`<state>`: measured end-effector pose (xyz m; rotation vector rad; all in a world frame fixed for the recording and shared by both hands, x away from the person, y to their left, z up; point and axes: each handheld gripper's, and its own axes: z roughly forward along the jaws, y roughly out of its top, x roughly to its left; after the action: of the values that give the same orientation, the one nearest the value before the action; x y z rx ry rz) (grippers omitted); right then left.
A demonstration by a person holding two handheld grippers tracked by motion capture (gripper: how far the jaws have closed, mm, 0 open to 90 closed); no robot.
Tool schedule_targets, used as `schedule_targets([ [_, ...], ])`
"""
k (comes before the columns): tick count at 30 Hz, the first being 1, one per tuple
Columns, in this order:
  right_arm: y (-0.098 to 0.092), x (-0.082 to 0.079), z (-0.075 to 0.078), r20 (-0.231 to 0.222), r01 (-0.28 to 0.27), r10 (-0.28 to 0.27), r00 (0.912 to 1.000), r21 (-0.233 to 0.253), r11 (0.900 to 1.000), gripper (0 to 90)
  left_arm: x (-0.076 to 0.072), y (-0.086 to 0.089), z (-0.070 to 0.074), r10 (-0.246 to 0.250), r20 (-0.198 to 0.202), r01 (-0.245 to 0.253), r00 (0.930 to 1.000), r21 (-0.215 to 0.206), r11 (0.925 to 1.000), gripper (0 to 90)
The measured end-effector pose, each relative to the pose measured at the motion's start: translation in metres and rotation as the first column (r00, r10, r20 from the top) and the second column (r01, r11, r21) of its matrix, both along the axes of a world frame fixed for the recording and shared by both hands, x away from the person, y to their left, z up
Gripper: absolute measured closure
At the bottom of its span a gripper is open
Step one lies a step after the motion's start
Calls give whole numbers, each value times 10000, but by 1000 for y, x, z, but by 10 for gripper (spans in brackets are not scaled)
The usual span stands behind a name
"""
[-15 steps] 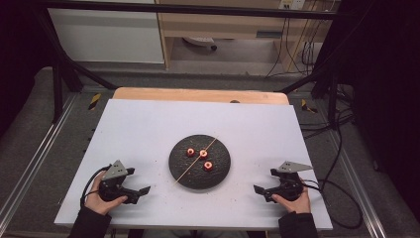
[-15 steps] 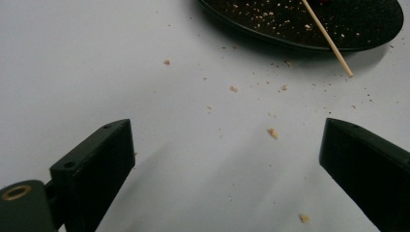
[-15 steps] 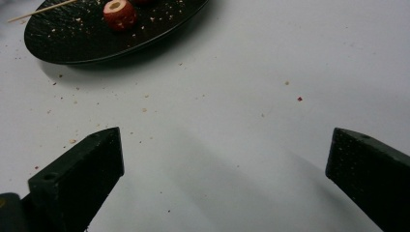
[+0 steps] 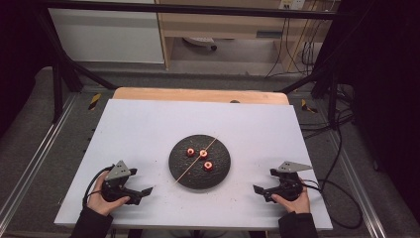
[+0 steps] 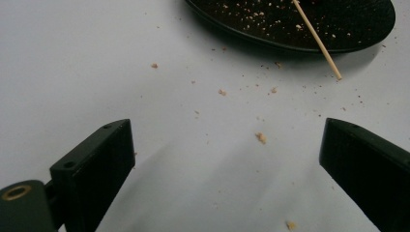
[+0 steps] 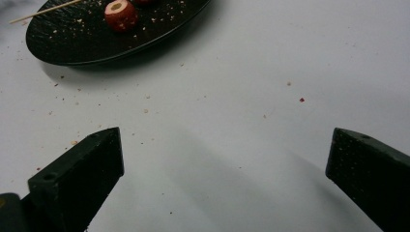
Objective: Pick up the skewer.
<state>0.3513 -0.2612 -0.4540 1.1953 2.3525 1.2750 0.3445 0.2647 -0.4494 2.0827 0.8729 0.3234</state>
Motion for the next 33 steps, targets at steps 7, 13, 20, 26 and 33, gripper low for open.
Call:
schedule_targets([
  [7, 0, 0, 0, 0, 1, -1, 10000, -11, 10000, 7, 0, -6, 3, -85, 23, 85, 10000, 78, 9999, 54],
  [13, 0, 0, 1, -18, 19, -19, 10000, 4, 10000, 7, 0, -11, 6, -193, -16, 193, 9998, 129, 9997, 54],
  [20, -1, 0, 1, 4, 32, -32, 10000, -30, 10000, 7, 1, -21, 12, -311, -13, 312, 9995, 216, 9993, 56],
  [26, -1, 0, 2, -40, 62, -62, 10000, 15, 10000, 6, 3, -28, 16, -327, -61, 328, 9994, 272, 9991, 57],
  [33, 0, 0, 1, -34, 51, -51, 10000, -18, 10000, 7, 7, -35, 25, -234, -112, 237, 9997, 318, 9992, 64],
])
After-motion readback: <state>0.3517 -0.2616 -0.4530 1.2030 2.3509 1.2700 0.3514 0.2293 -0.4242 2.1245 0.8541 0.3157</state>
